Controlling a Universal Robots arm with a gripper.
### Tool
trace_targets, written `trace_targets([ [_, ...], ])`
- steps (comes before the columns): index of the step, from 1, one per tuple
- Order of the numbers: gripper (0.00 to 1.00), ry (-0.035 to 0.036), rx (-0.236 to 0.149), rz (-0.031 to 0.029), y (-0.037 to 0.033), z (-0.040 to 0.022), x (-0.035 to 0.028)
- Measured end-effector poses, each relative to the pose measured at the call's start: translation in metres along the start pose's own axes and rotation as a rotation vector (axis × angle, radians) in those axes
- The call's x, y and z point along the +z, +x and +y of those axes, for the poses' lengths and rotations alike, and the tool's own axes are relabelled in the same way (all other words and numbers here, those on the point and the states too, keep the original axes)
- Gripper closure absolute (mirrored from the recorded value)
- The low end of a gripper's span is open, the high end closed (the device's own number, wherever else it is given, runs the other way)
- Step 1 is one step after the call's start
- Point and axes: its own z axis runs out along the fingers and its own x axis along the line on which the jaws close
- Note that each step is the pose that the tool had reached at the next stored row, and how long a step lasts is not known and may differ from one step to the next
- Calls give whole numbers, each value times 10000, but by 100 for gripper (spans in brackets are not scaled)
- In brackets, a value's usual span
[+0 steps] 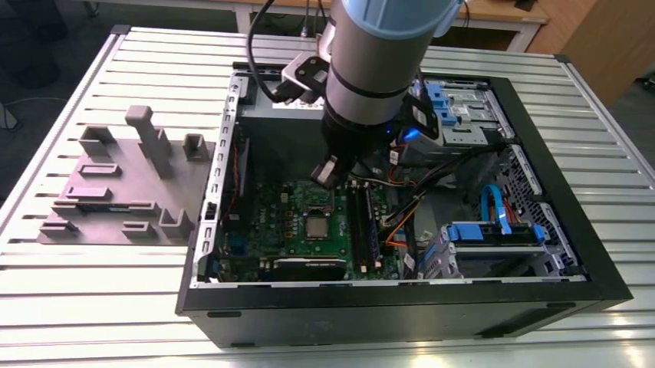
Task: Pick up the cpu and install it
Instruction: 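Close the cpu cover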
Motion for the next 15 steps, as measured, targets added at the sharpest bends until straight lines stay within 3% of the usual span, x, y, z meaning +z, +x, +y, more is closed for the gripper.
trace_targets([
  [15, 90, 7, 1, 10, 75, -49, -15],
])
